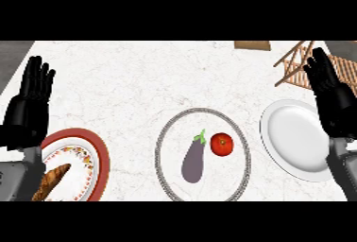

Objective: Pick the tomato from the placemat and place it in the tiered shelf

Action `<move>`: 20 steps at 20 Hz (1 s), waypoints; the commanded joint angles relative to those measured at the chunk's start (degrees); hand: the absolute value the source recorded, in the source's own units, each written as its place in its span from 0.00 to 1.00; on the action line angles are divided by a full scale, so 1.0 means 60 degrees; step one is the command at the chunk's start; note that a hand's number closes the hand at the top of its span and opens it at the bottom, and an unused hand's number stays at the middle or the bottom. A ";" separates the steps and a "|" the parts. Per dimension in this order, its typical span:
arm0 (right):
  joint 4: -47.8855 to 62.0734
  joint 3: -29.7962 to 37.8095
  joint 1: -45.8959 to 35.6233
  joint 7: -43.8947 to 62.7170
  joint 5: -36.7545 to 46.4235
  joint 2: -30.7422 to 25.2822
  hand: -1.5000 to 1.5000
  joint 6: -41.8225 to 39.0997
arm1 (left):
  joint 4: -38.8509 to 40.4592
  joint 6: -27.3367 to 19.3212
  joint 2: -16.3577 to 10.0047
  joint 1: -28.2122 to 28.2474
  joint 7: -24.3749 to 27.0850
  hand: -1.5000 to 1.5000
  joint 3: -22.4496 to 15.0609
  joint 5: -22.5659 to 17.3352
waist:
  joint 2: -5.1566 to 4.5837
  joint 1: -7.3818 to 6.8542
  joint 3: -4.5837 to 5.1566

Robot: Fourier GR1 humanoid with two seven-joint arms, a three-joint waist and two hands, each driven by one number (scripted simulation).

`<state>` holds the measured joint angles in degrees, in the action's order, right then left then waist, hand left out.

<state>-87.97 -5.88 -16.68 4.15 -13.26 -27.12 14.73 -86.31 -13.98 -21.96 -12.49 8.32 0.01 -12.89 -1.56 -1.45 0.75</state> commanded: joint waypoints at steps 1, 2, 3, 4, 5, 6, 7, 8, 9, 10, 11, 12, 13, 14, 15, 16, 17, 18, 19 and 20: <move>0.0635 0.0207 -0.0319 0.0091 -0.0009 0.0310 0.00 -0.0291 | -0.0539 0.0180 0.0080 0.0619 -0.0456 0.50 -0.0137 0.0100 | 0.0260 0.0159 -0.0126; 0.0246 -0.0302 -0.0365 0.0591 0.0365 0.0599 0.00 0.0185 | 0.0316 0.0292 0.0198 0.0298 -0.0312 0.50 -0.0570 0.0491 | 0.0250 0.0219 -0.0122; 0.0754 -0.0169 -0.0041 0.0107 0.0278 0.0819 0.00 0.0226 | 0.0644 0.0344 0.0320 0.0240 -0.0100 0.50 -0.0897 0.0766 | 0.0231 0.0250 -0.0125; 0.1048 0.0145 -0.0444 0.0329 0.0035 0.0722 0.00 0.0164 | 0.0541 0.0385 0.0446 0.0573 -0.0271 0.50 -0.1376 0.0999 | 0.0226 0.0206 -0.0127; 0.0445 -0.0184 0.0428 0.0156 0.0115 0.1049 0.00 0.0378 | 0.0686 0.0081 0.0441 -0.0445 -0.1294 0.50 -0.1584 0.1239 | 0.0243 0.0417 -0.0133; 0.0670 -0.0163 0.0208 0.0346 0.0167 0.1151 0.00 0.0514 | 0.0647 0.0442 0.0538 0.0208 -0.0857 0.50 -0.1980 0.1383 | 0.0244 0.0306 -0.0128; -0.0087 0.1315 -0.0169 0.0125 -0.2779 0.3493 0.00 0.1141 | 0.0638 0.0460 0.0522 0.0379 -0.0754 0.50 -0.1390 0.0690 | 0.0249 0.0763 -0.0611; -0.0269 0.1633 -0.0215 -0.0083 -0.3426 0.4109 1.00 0.1223 | 0.0691 0.0472 0.0519 0.0466 -0.0752 0.50 -0.1409 0.0702 | 0.0266 0.0773 -0.0613; 0.1691 -0.0046 0.1081 0.0279 0.1751 -0.0191 1.00 0.1399 | 0.0574 0.0520 0.0451 0.0383 -0.0792 0.50 -0.1592 0.0878 | -0.0141 0.0682 0.0099; 0.1936 -0.0060 0.1282 0.0177 0.2272 -0.0124 1.00 0.2097 | 0.0659 0.0579 0.0540 0.0342 -0.0877 0.50 -0.1731 0.0887 | -0.0065 0.0716 0.0022; 0.2172 0.0009 0.1518 0.0071 0.2657 0.0344 1.00 0.3133 | 0.0675 0.0718 0.0495 0.0510 -0.0875 0.50 -0.1790 0.0856 | 0.0062 0.0536 -0.0045; 0.2312 0.0320 0.1502 -0.0436 0.2651 0.1220 1.00 0.4186 | 0.0638 0.0692 0.0632 0.0490 -0.1108 0.50 -0.2075 0.0993 | 0.0151 0.0424 -0.0120; 0.2271 0.0416 0.1804 -0.0973 0.2653 0.1929 0.00 0.4910 | 0.0659 0.0586 0.0731 0.0763 -0.0997 0.50 -0.2174 0.1104 | 0.0205 0.0379 -0.0133; 0.2366 0.0291 0.1924 -0.1785 0.2693 0.2825 0.00 0.5487 | 0.0835 0.0686 0.0746 0.0248 -0.1215 0.50 -0.2149 0.1065 | 0.0183 0.0425 -0.0148; 0.2483 0.0620 0.1988 -0.2496 0.2373 0.3193 0.00 0.5622 | 0.0754 0.0701 0.0891 0.0631 -0.0959 0.50 -0.2330 0.1136 | 0.0214 0.0314 -0.0150; 0.2393 0.0821 0.2271 -0.3444 0.1956 0.3594 0.00 0.5495 | 0.0903 0.0472 0.0978 -0.0012 -0.1390 0.50 -0.2269 0.1274 | 0.0219 0.0421 -0.0159; 0.1924 0.0872 0.2887 -0.4228 0.1772 0.3891 0.00 0.5518 | 0.0719 0.0518 0.0901 0.0574 -0.1172 0.50 -0.2228 0.1215 | 0.0266 0.0393 -0.0153; 0.1430 0.1144 0.3049 -0.4694 0.1129 0.3723 0.00 0.4673 | 0.0510 0.0738 0.0780 0.0568 -0.1339 0.50 -0.2218 0.1164 | 0.0281 0.0361 -0.0145; 0.1513 0.1345 0.3122 -0.5303 0.0571 0.3801 0.00 0.3906 | 0.0850 0.0835 0.0738 0.0608 -0.0940 0.50 -0.2001 0.1126 | 0.0265 0.0342 -0.0142; 0.0975 0.1187 0.3366 -0.5192 0.0638 0.3752 0.00 0.3782 | 0.0946 0.0563 0.1120 -0.0034 -0.1668 0.50 -0.2184 0.1302 | 0.0271 0.0386 -0.0135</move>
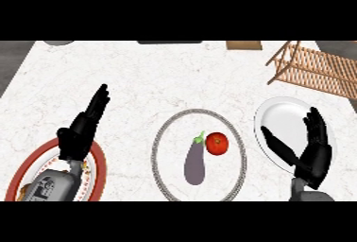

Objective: Pick the tomato from the placemat and place it in the tiered shelf

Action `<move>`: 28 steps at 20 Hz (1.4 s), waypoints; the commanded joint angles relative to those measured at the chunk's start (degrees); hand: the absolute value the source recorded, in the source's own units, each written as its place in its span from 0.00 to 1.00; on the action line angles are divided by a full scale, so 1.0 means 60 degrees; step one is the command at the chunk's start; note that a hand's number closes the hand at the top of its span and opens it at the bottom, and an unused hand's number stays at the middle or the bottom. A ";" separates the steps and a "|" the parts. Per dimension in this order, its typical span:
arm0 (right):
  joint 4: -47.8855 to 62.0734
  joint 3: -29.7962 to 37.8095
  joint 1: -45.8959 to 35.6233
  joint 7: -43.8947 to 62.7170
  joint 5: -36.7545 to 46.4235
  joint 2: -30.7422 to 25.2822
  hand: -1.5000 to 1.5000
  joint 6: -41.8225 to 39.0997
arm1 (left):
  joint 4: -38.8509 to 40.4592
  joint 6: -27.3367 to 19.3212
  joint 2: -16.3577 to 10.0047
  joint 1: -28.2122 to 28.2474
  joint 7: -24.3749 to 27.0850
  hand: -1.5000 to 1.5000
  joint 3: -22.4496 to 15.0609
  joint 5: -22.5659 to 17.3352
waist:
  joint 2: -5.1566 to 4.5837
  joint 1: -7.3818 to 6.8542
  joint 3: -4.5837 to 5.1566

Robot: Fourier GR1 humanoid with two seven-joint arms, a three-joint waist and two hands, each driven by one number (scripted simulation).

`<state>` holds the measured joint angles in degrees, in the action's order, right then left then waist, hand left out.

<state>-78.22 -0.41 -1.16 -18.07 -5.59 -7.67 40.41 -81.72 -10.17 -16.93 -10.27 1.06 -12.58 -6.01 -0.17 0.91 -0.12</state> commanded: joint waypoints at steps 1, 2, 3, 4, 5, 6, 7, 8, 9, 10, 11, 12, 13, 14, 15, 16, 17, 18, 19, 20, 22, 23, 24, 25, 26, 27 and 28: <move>-0.0383 0.0124 0.0703 -0.1312 -0.0733 0.0398 0.00 -0.1090 | 0.0179 0.0223 0.0140 -0.0157 -0.0170 0.50 0.0093 0.0122 | 0.0034 -0.0093 0.0016; -0.0384 -0.0522 0.0790 -0.0686 -0.0291 0.0094 0.00 -0.1371 | -0.0058 0.0186 0.0136 0.0197 0.0103 0.50 -0.0079 0.0246 | 0.0039 -0.0124 0.0019; -0.0561 -0.1220 0.0829 -0.0007 0.0165 -0.0083 0.00 -0.1442 | 0.0722 0.0285 0.0128 -0.0222 0.0443 0.50 0.0102 0.0221 | 0.0022 -0.0069 0.0030; -0.1093 -0.1289 0.1037 0.0909 0.0381 -0.1001 0.00 -0.1733 | -0.0435 -0.0264 0.0319 0.0075 -0.0275 0.50 -0.0312 0.0524 | 0.0075 -0.0123 0.0031; -0.0665 -0.1466 0.0623 0.1157 0.0736 -0.1038 0.00 -0.1606 | -0.0227 -0.0041 0.0360 -0.0021 -0.0336 0.50 -0.0340 0.0445 | 0.0043 -0.0164 0.0029; -0.1132 -0.1702 0.0936 0.1705 0.0964 -0.1561 0.00 -0.1860 | -0.0097 -0.0074 0.0268 -0.0213 -0.0403 0.50 -0.0111 0.0387 | 0.0050 -0.0110 0.0038; -0.1104 -0.2030 0.0672 0.1919 0.1511 -0.1425 0.00 -0.1470 | 0.0192 -0.0377 0.0760 0.0088 0.0010 0.50 -0.0475 0.0699 | 0.0034 -0.0137 0.0039; -0.1989 -0.2074 0.0436 0.3187 0.1471 -0.1914 0.00 -0.1750 | 0.0431 0.0311 0.0221 -0.0109 0.0183 0.50 0.0013 0.0265 | 0.0039 -0.0106 0.0049; -0.2413 -0.2281 0.0530 0.3934 0.1922 -0.2136 0.00 -0.1531 | 0.0139 -0.0168 0.0487 -0.0140 -0.0207 0.50 -0.0192 0.0572 | 0.0057 -0.0104 0.0048; -0.2838 -0.2378 0.0616 0.4462 0.2056 -0.2397 0.00 -0.1726 | 0.0149 -0.0036 0.0333 -0.0284 -0.0276 0.50 0.0033 0.0453 | 0.0058 -0.0089 0.0046; -0.3200 -0.2507 0.0367 0.5223 0.2283 -0.2667 0.00 -0.1868 | -0.0194 -0.0076 0.0404 -0.0173 -0.0406 0.50 -0.0134 0.0505 | 0.0071 -0.0126 0.0049; -0.3668 -0.2817 0.0221 0.6108 0.2654 -0.2717 0.00 -0.1799 | 0.0008 -0.0143 0.0429 0.0234 0.0099 0.50 -0.0224 0.0672 | 0.0075 -0.0142 0.0062; -0.3546 -0.2665 -0.0422 0.6897 0.2777 -0.3042 0.00 -0.2093 | 0.0072 0.0332 0.0205 0.0127 -0.0070 0.50 0.0069 0.0205 | 0.0055 -0.0205 0.0064; -0.3731 -0.2813 -0.0307 0.7334 0.2918 -0.3302 0.00 -0.2443 | -0.0254 0.0036 0.0342 -0.0076 -0.0456 0.50 -0.0022 0.0395 | 0.0068 -0.0175 0.0053; -0.3943 -0.3392 -0.0483 0.8042 0.3399 -0.3096 0.00 -0.2421 | 0.0415 0.0382 0.0137 -0.0403 -0.0185 0.50 0.0247 0.0250 | 0.0041 -0.0125 0.0067; -0.3991 -0.3598 -0.0573 0.8365 0.3670 -0.3359 0.00 -0.2790 | 0.0217 0.0181 0.0396 -0.0455 -0.0356 0.50 0.0043 0.0373 | 0.0050 -0.0137 0.0061; -0.4058 -0.3881 -0.0595 0.8733 0.3717 -0.3588 0.00 -0.3324 | 0.0346 0.0143 0.0352 -0.0360 -0.0097 0.50 0.0115 0.0423 | 0.0047 -0.0155 0.0069; -0.4216 -0.3745 -0.0967 0.9522 0.3671 -0.3845 0.00 -0.3748 | 0.0141 0.0247 0.0477 -0.0123 -0.0186 0.50 -0.0126 0.0395 | 0.0059 -0.0205 0.0065; -0.4109 -0.4042 -0.1234 0.9917 0.3862 -0.3807 0.00 -0.4050 | 0.0372 0.0215 0.0549 -0.0323 -0.0269 0.50 -0.0097 0.0420 | 0.0035 -0.0209 0.0061; -0.3873 -0.4202 -0.1665 1.0419 0.4136 -0.3891 0.00 -0.4360 | 0.0409 0.0291 0.0455 -0.0554 -0.0209 0.50 0.0067 0.0357 | 0.0019 -0.0265 0.0064; -0.4860 -0.4600 -0.1534 1.1698 0.4430 -0.4181 0.00 -0.4971 | 0.0095 0.0253 0.0329 -0.0301 -0.0392 0.50 0.0161 0.0325 | 0.0080 -0.0187 0.0060; -0.4484 -0.4768 -0.2244 1.2379 0.4660 -0.3944 0.00 -0.5256 | 0.0043 0.0233 0.0450 -0.0441 -0.0655 0.50 -0.0097 0.0484 | 0.0055 -0.0289 0.0057; -0.4724 -0.4688 -0.2317 1.2711 0.4557 -0.4113 0.00 -0.5684 | -0.0079 0.0215 0.0402 -0.0506 -0.0800 0.50 0.0075 0.0403 | 0.0060 -0.0233 0.0046; -0.5027 -0.5160 -0.2240 1.3155 0.4994 -0.3611 0.00 -0.5566 | -0.0341 0.0395 0.0244 0.0125 -0.0374 0.50 0.0082 0.0383 | 0.0065 -0.0247 0.0039; -0.5409 -0.5203 -0.2527 1.3925 0.5118 -0.3483 0.00 -0.5863 | -0.0145 0.0168 0.0490 -0.0275 -0.0566 0.50 0.0011 0.0586 | 0.0060 -0.0181 0.0038; -0.4941 -0.5215 -0.2880 1.3998 0.5170 -0.3051 0.00 -0.6014 | 0.0477 0.0055 0.0724 -0.0306 0.0013 0.50 0.0047 0.0774 | 0.0030 -0.0181 0.0034; -0.5136 -0.4849 -0.2885 1.4103 0.4819 -0.3321 0.00 -0.6531 | 0.0406 0.0194 0.0757 -0.0403 -0.0251 0.50 0.0108 0.0632 | 0.0034 -0.0157 0.0031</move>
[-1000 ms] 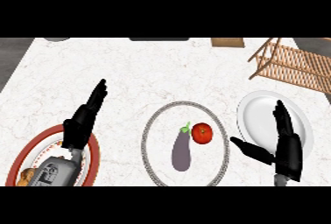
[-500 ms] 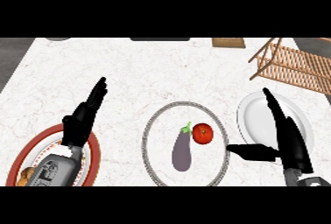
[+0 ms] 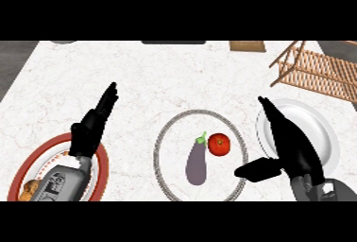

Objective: Pick the tomato from the placemat and place it in the tiered shelf

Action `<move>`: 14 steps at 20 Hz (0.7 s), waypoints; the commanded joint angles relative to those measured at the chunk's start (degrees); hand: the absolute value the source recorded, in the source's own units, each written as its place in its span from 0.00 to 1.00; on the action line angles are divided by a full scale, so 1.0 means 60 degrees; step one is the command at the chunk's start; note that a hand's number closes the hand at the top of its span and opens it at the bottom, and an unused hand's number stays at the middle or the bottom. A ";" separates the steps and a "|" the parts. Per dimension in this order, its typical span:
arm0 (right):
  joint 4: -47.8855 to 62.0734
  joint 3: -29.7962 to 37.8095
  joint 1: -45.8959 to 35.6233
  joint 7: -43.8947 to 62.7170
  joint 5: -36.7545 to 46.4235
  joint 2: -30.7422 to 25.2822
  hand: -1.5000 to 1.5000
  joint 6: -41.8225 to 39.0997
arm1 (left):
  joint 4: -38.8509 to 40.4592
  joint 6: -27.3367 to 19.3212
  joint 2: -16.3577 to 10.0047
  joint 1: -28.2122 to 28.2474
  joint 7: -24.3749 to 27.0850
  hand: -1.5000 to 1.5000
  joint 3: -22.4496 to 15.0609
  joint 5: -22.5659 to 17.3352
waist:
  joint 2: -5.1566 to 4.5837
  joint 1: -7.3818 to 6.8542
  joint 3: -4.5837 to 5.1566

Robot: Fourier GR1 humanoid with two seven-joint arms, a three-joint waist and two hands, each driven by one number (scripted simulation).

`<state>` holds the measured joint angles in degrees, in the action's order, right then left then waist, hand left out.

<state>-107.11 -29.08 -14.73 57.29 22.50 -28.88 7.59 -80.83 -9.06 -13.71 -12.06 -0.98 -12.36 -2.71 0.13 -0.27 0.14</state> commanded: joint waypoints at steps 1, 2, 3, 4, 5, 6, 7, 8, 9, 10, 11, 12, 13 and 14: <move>-0.0664 -0.0014 -0.0635 0.1845 0.0217 0.0400 0.00 -0.1160 | 0.0622 0.0442 0.0030 0.0075 0.0716 0.50 0.0370 -0.0144 | -0.0017 0.0053 -0.0012; -0.0694 -0.0877 -0.0667 0.2406 0.1115 0.1120 0.00 -0.0771 | 0.0240 0.0016 0.0212 -0.0074 0.0211 0.50 0.0163 0.0178 | -0.0005 0.0035 -0.0013; -0.0424 -0.0737 -0.0063 0.1704 0.1319 0.1213 0.00 -0.0568 | -0.0061 0.0276 0.0065 0.0470 0.0367 0.50 0.0249 0.0088 | -0.0008 0.0029 -0.0019; -0.0439 -0.0832 -0.0921 0.2525 0.1386 0.1703 0.00 -0.0902 | -0.0469 0.0290 -0.0010 -0.0066 -0.0399 0.50 0.0254 0.0047 | -0.0002 -0.0001 -0.0017; -0.0877 -0.0537 -0.0445 0.2371 0.1249 0.1447 0.00 -0.1212 | -0.0092 0.0061 0.0295 0.0187 -0.0068 0.50 0.0133 0.0336 | -0.0006 0.0050 -0.0018; -0.0580 -0.0584 -0.0891 0.2416 0.1600 0.1829 0.00 -0.1263 | -0.0250 0.0283 0.0218 0.0459 0.0009 0.50 0.0100 0.0296 | -0.0008 0.0018 -0.0018; -0.0855 -0.0293 -0.0308 0.2004 0.1450 0.1362 0.00 -0.1265 | 0.0081 0.0426 -0.0170 0.0547 0.0615 0.50 0.0653 0.0159 | -0.0009 0.0048 -0.0018; -0.0342 -0.0413 -0.0561 0.2019 0.1808 0.1894 0.00 -0.1209 | -0.0086 0.0227 0.0196 0.0493 0.0413 0.50 0.0276 0.0485 | -0.0013 0.0030 -0.0019; -0.0914 -0.0523 -0.0970 0.2803 0.1905 0.2045 0.00 -0.1671 | -0.0245 0.0557 0.0047 0.0203 -0.0115 0.50 0.0369 0.0221 | -0.0004 0.0038 -0.0017; -0.0442 -0.0314 -0.0418 0.1919 0.1854 0.1895 0.00 -0.1470 | -0.0306 0.0239 0.0395 0.0398 -0.0001 0.50 0.0170 0.0486 | -0.0012 0.0042 -0.0020; -0.0415 -0.0717 -0.0451 0.2358 0.2285 0.2208 0.00 -0.1373 | -0.0571 0.0458 0.0050 0.0276 -0.0256 0.50 0.0541 0.0191 | -0.0005 0.0028 -0.0019; 0.0184 -0.0550 -0.0994 0.2347 0.2437 0.2535 0.00 -0.1436 | 0.0042 0.0278 0.0358 0.0040 -0.0027 0.50 0.0409 0.0435 | -0.0021 0.0029 -0.0017; -0.0166 -0.0531 -0.0798 0.2495 0.2575 0.2576 0.00 -0.1515 | 0.0317 0.0597 0.0165 0.0158 0.0384 0.50 0.0639 0.0281 | -0.0018 0.0052 -0.0016; 0.0304 0.0024 -0.0758 0.1683 0.2353 0.2449 0.00 -0.1503 | -0.0205 0.0677 0.0150 0.0340 0.0054 0.50 0.0506 0.0345 | -0.0018 0.0024 -0.0021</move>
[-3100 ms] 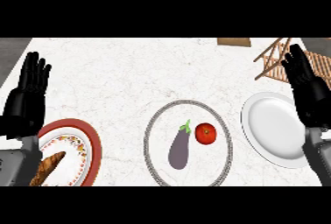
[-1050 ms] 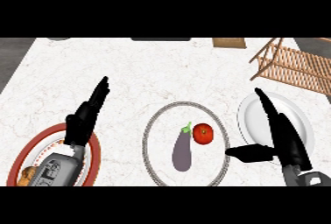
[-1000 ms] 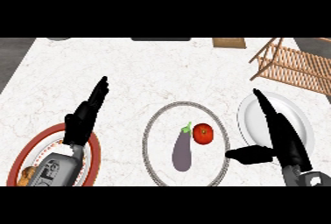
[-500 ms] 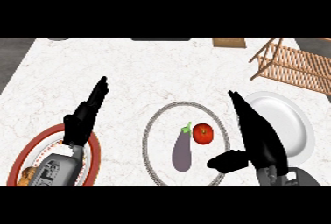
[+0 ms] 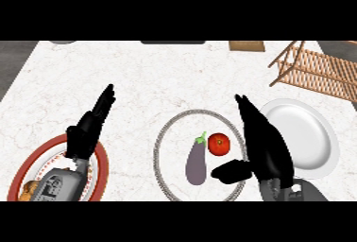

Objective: Pick the tomato from the placemat and place it in the tiered shelf

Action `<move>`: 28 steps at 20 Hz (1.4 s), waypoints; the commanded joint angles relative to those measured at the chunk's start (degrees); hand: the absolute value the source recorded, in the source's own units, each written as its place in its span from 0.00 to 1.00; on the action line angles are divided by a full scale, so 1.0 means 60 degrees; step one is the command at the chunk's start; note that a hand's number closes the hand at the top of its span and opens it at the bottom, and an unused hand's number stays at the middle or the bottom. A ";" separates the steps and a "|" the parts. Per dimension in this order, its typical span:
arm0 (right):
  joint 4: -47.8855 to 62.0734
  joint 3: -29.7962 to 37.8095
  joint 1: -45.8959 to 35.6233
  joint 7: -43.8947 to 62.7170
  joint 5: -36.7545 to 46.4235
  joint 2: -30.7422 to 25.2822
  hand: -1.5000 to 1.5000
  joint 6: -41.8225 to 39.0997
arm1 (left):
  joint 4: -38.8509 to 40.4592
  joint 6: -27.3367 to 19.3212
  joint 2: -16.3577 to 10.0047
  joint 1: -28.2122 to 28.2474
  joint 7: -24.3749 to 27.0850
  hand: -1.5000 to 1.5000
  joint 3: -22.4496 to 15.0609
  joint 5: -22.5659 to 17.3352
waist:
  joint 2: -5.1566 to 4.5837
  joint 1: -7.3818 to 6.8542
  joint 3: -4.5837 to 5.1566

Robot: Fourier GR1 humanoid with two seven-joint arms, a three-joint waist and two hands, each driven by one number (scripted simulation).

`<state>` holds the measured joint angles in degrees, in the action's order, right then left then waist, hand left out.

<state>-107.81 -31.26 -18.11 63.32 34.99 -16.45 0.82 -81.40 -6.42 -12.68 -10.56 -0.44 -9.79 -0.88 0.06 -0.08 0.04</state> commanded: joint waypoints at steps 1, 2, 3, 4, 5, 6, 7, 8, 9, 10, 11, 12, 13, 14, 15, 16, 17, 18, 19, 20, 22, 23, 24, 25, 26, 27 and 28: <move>0.0073 0.0081 -0.0644 0.1764 0.0611 0.0830 0.00 -0.0679 | -0.0287 -0.0106 0.0051 0.0120 -0.0254 0.50 0.0042 0.0225 | 0.0007 -0.0019 -0.0001; 0.0180 -0.0592 -0.0110 0.1650 0.1280 0.1249 0.00 -0.0110 | 0.0164 0.0178 0.0023 -0.0045 0.0156 0.50 0.0214 0.0060 | 0.0001 0.0016 0.0000; 0.0603 0.0170 -0.0099 0.0802 0.0611 0.0775 0.00 -0.0570 | 0.0559 0.0102 0.0131 -0.0510 0.0004 0.50 0.0302 0.0157 | -0.0015 0.0035 -0.0003; 0.0883 -0.0077 -0.0195 0.1075 0.1065 0.1341 0.00 -0.0269 | 0.0255 0.0213 0.0077 -0.0172 0.0096 0.50 0.0249 0.0137 | -0.0008 -0.0002 -0.0002; 0.0868 0.0124 -0.0257 0.0928 0.0941 0.1321 0.00 -0.0593 | 0.0811 0.0012 0.0363 -0.0332 0.0475 0.50 0.0246 0.0324 | -0.0014 0.0023 -0.0001; 0.1062 0.0178 -0.0485 0.0962 0.1230 0.1678 0.00 -0.0491 | 0.0085 0.0039 0.0331 -0.0340 -0.0263 0.50 0.0150 0.0330 | -0.0004 -0.0007 -0.0004; 0.0594 0.0057 0.0348 0.0634 0.1384 0.1348 0.00 -0.0369 | 0.0336 -0.0020 0.0505 0.0056 0.0396 0.50 0.0069 0.0455 | -0.0001 0.0026 -0.0004; 0.0508 0.0052 0.0661 0.0522 0.1235 0.1402 0.00 -0.0418 | 0.0427 0.0277 0.0234 -0.0428 0.0002 0.50 0.0439 0.0194 | -0.0003 0.0042 -0.0005; 0.0624 0.0201 0.0141 0.0950 0.1520 0.1735 0.00 -0.0609 | -0.0487 0.0130 0.0212 0.0216 -0.0389 0.50 0.0129 0.0426 | 0.0009 -0.0015 -0.0005; 0.1223 0.0033 0.0292 0.0517 0.1720 0.1959 0.00 -0.0256 | 0.0142 0.0071 0.0499 -0.0557 -0.0372 0.50 0.0357 0.0285 | -0.0007 0.0016 -0.0005; 0.1372 0.0858 0.0178 0.0073 0.1164 0.1569 0.00 -0.0622 | -0.0244 0.0288 0.0283 -0.0250 -0.0482 0.50 0.0340 0.0251 | -0.0007 -0.0006 -0.0006; 0.1336 0.0138 0.0001 0.0815 0.1817 0.2268 0.00 -0.0700 | -0.0106 0.0442 0.0203 -0.0133 -0.0244 0.50 0.0538 0.0131 | -0.0003 -0.0012 -0.0003; 0.0949 0.0480 0.0310 0.0621 0.1711 0.1961 0.00 -0.0885 | -0.0134 0.0398 0.0255 -0.0097 -0.0263 0.50 0.0435 0.0337 | 0.0000 0.0013 -0.0004; 0.1271 0.0050 0.0944 0.0303 0.2126 0.2064 0.00 -0.0187 | 0.0461 0.0399 0.0403 -0.0201 0.0176 0.50 0.0428 0.0362 | -0.0008 0.0042 -0.0004; 0.1450 0.0803 0.0325 -0.0028 0.1760 0.2127 0.00 -0.0751 | -0.0257 0.0183 0.0608 0.0225 -0.0003 0.50 0.0216 0.0613 | -0.0004 -0.0004 -0.0006; 0.1511 0.0234 0.0751 0.0225 0.2340 0.2352 0.00 -0.0317 | -0.0580 0.0427 0.0242 0.0320 -0.0191 0.50 0.0549 0.0320 | 0.0002 -0.0013 -0.0006; 0.1183 0.0520 0.0900 0.0062 0.2116 0.2183 0.00 -0.0717 | -0.0291 0.0233 0.0561 0.0356 -0.0087 0.50 0.0284 0.0671 | -0.0001 0.0012 -0.0005; 0.1417 0.0656 0.0400 0.0290 0.2267 0.2584 0.00 -0.0883 | -0.0491 0.0237 0.0566 0.0143 -0.0432 0.50 0.0405 0.0644 | -0.0002 0.0000 -0.0005; 0.1188 0.0992 0.0699 -0.0121 0.1840 0.2102 0.00 -0.1214 | 0.0510 0.0318 0.0714 -0.0020 0.0297 0.50 0.0487 0.0634 | -0.0011 0.0036 -0.0004; 0.0902 0.0640 0.0911 0.0333 0.2236 0.2386 0.00 -0.1176 | -0.0106 0.0474 0.0552 0.0175 -0.0034 0.50 0.0485 0.0613 | -0.0001 0.0022 -0.0005; 0.1795 0.0676 0.1115 -0.0392 0.2435 0.2521 0.00 -0.0571 | -0.0299 0.0469 0.0635 0.0180 -0.0188 0.50 0.0505 0.0633 | -0.0006 0.0008 -0.0006; 0.2306 0.0772 0.0422 -0.0185 0.2383 0.2718 0.00 -0.0890 | -0.0529 0.0682 0.0353 0.0209 -0.0165 0.50 0.0717 0.0508 | -0.0008 -0.0024 -0.0005; 0.2110 0.1275 0.0811 -0.0831 0.2099 0.2193 0.00 -0.1038 | -0.0457 0.0643 0.0320 -0.0241 -0.0837 0.50 0.0825 0.0555 | -0.0008 0.0009 -0.0007; 0.1602 0.1083 0.0997 -0.0582 0.2385 0.2381 0.00 -0.1170 | -0.0257 0.0318 0.0894 0.0258 -0.0072 0.50 0.0360 0.1028 | -0.0004 0.0019 -0.0005; 0.2279 0.0934 0.0953 -0.0767 0.2602 0.2576 0.00 -0.0889 | -0.0402 0.0413 0.0817 -0.0006 -0.0489 0.50 0.0567 0.0837 | -0.0007 0.0008 -0.0006; 0.2437 0.0577 0.0690 -0.0279 0.2549 0.2724 0.00 -0.0689 | -0.0238 0.0421 0.0771 -0.0323 -0.0513 0.50 0.0680 0.0907 | -0.0009 0.0003 -0.0006; 0.2633 0.0493 0.0798 -0.0240 0.2735 0.2727 0.00 -0.0605 | -0.0549 0.0577 0.0676 -0.0057 -0.0699 0.50 0.0784 0.0675 | -0.0006 -0.0010 -0.0006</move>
<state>-95.09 -26.55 -13.16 58.56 49.59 -1.44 -3.74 -83.54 -3.59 -8.78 -10.74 -3.07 -6.09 3.49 0.02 -0.06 0.00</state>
